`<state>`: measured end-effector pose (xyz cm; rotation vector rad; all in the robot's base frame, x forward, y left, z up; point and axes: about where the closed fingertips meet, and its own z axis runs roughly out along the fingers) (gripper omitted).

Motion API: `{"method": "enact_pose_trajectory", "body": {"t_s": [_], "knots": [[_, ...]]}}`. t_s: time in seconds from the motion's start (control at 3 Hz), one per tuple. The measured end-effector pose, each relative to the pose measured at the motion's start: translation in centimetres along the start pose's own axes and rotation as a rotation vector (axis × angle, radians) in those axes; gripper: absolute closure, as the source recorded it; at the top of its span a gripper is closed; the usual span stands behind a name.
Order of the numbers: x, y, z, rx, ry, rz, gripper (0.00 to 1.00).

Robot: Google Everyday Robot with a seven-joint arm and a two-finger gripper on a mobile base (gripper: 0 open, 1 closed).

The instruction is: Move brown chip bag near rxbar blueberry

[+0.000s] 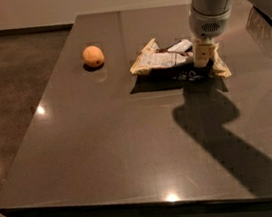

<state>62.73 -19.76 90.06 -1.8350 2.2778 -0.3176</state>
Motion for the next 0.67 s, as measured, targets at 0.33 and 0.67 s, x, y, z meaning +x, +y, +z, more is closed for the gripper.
{"method": "enact_pose_trajectory", "body": {"t_s": [0.33, 0.67], "knots": [[-0.08, 0.04, 0.12, -0.005, -0.013, -0.007, 0.0], [-0.08, 0.04, 0.12, -0.005, -0.013, -0.007, 0.0]]}}
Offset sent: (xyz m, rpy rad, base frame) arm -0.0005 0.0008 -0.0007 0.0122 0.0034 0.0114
